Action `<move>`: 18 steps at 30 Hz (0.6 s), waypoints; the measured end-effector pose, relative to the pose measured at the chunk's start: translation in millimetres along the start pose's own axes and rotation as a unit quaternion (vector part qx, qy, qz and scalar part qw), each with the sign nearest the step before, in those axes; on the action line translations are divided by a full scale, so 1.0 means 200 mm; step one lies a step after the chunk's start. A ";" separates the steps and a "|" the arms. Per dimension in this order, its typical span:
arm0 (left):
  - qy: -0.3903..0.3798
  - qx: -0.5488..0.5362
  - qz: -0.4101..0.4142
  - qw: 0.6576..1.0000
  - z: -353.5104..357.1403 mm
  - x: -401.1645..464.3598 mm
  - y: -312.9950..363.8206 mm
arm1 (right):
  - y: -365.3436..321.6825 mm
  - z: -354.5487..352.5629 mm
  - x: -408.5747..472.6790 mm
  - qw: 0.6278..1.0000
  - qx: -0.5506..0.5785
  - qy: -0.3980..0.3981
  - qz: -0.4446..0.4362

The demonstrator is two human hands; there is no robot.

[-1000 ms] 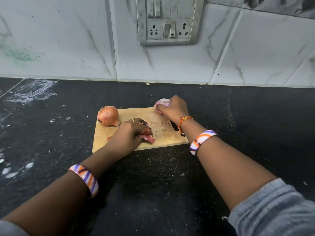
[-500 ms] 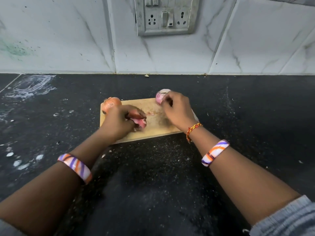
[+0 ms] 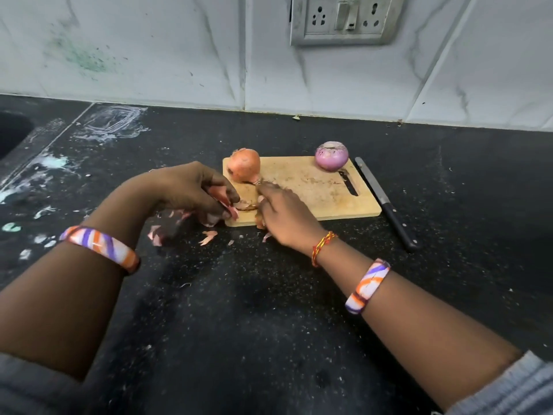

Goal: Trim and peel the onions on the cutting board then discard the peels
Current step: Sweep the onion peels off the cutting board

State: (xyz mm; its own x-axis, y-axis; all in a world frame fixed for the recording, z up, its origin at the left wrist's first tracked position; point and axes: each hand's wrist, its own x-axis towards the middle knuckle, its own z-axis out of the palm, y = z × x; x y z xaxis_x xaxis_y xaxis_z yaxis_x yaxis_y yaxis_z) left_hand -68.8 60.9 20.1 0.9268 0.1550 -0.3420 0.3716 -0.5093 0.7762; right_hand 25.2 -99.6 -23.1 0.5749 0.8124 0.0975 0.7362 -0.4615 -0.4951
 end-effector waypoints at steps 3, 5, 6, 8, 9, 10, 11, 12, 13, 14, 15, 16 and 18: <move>-0.032 -0.004 0.022 0.999 -0.05 -0.02 0.00 | -0.11 0.04 -0.03 0.995 0.100 -0.031 0.005; -0.030 0.010 0.030 0.999 -0.09 -0.03 0.02 | -0.14 0.02 -0.03 0.984 0.176 -0.027 0.023; -0.011 0.010 0.029 0.999 -0.10 -0.04 0.04 | -0.14 0.01 -0.02 0.979 0.203 -0.003 0.035; 0.033 0.013 0.037 0.999 -0.12 -0.05 0.05 | -0.12 -0.04 -0.02 0.974 0.212 0.049 0.065; 0.057 0.012 0.037 0.998 -0.12 -0.05 0.05 | -0.10 -0.05 -0.03 0.975 0.201 0.058 0.078; 0.076 0.001 0.039 0.996 -0.12 -0.05 0.05 | -0.10 -0.05 -0.03 0.976 0.190 0.051 0.087; 0.101 -0.015 0.038 0.994 -0.11 -0.03 0.05 | -0.10 -0.04 -0.05 0.978 0.186 0.033 0.088; 0.129 -0.036 0.037 0.990 -0.10 -0.01 0.04 | -0.12 -0.02 -0.06 0.981 0.177 0.011 0.078; 0.160 -0.051 0.034 0.985 -0.10 0.01 0.03 | -0.13 0.02 -0.07 0.986 0.156 -0.002 0.060; 0.183 -0.055 0.035 0.981 -0.10 0.03 0.02 | -0.15 0.06 -0.08 0.991 0.127 -0.006 0.041; 0.198 -0.053 0.031 0.978 -0.09 0.04 0.01 | -0.18 0.10 -0.08 0.994 0.107 -0.009 0.025; 0.209 -0.049 0.028 0.976 -0.09 0.06 0.00 | -0.22 0.13 -0.09 0.994 0.105 -0.015 0.014; 0.223 -0.038 0.019 0.974 -0.08 0.07 -0.02 | -0.29 0.16 -0.10 0.989 0.144 -0.028 -0.019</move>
State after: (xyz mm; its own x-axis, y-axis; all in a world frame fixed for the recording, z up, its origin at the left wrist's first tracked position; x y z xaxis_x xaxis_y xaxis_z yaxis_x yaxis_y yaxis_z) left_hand -56.5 78.3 21.2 0.8650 0.4979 -0.0616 0.3240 -0.4607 0.8263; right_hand -41.0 -78.4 -23.5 0.5218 0.8496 0.0770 0.6199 -0.3156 -0.7184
